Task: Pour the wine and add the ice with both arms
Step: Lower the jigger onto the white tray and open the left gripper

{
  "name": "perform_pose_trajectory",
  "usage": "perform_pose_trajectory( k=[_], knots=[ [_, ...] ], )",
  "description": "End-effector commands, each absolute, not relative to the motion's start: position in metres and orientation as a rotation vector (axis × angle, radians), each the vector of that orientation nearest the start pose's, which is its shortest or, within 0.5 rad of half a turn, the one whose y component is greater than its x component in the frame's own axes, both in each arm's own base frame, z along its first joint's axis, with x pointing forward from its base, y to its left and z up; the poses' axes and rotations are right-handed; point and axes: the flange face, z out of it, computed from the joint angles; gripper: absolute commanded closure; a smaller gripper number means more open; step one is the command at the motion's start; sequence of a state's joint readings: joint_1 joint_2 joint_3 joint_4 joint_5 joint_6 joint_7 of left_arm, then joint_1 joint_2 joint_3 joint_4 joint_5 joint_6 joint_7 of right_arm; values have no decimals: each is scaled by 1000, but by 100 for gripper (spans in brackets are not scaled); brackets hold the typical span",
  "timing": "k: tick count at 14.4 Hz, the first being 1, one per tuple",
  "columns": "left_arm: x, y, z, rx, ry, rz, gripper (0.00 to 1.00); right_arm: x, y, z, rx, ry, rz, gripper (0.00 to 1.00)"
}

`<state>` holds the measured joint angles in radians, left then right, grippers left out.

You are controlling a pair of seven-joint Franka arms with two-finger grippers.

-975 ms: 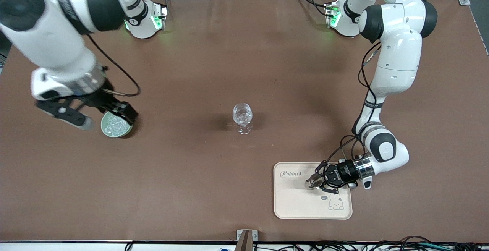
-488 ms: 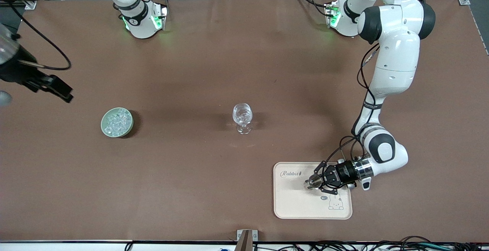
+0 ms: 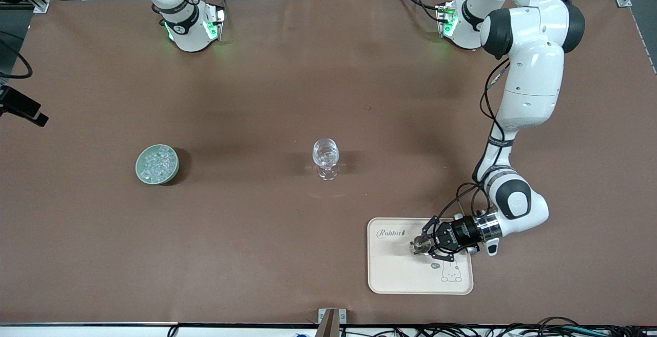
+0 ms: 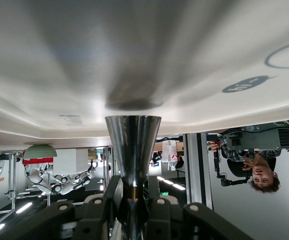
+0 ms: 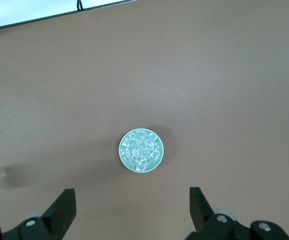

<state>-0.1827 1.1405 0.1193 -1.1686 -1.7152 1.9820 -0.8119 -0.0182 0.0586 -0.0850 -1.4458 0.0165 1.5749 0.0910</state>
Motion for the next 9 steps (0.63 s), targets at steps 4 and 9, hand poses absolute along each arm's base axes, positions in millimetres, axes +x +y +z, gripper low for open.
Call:
perform_pose_trajectory(
  k=[4,9],
  knots=[
    [751,-137,111,1231,1482,-825,65,565,-52,650,-3107,266,-101,0],
    [751,-131,116,1230,1471,-839,0,565,-53,650,-3107,269,-96,0]
  ],
)
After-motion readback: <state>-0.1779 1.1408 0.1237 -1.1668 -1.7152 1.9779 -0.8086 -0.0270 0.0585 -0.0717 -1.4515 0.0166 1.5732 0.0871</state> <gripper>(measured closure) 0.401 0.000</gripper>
